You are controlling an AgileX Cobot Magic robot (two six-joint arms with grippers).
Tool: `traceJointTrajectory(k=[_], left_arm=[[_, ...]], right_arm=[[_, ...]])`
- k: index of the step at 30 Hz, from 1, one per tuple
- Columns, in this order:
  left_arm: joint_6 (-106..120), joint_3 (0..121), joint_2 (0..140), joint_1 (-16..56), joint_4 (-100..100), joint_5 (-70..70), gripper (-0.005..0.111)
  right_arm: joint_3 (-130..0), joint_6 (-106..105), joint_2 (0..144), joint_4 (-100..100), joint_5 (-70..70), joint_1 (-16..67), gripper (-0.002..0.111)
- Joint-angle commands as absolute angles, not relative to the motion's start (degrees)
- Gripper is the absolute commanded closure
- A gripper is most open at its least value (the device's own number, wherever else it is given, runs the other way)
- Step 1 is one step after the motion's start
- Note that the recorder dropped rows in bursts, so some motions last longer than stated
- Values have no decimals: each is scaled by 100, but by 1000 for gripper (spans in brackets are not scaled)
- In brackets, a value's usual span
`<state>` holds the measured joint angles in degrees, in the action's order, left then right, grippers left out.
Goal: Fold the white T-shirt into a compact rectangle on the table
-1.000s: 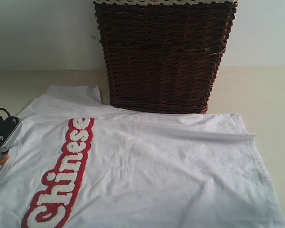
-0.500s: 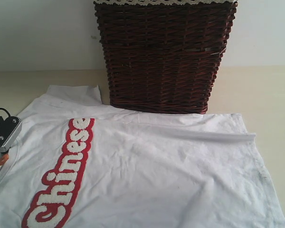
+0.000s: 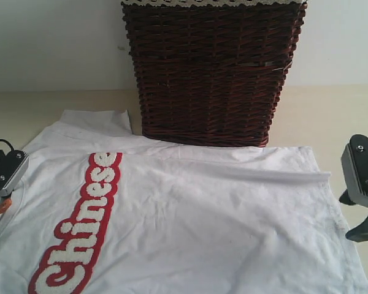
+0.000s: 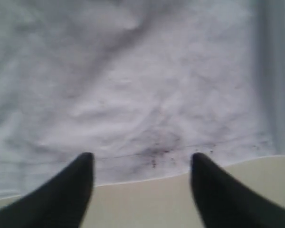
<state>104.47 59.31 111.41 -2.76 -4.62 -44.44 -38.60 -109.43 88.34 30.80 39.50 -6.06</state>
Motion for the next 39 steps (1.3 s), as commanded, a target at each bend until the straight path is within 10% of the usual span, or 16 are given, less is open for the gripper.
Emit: traceJointTrajectory(k=[1,39], left_arm=[[10456,5927,11182,-283,-473,-4503,3],[10456,5927,11182,-283,-473,-4503,3]], right_arm=[[-3889,-11791,9273,3601,2957,-597,2],[-4727,-11633,10617,2666,4401,-597,3]])
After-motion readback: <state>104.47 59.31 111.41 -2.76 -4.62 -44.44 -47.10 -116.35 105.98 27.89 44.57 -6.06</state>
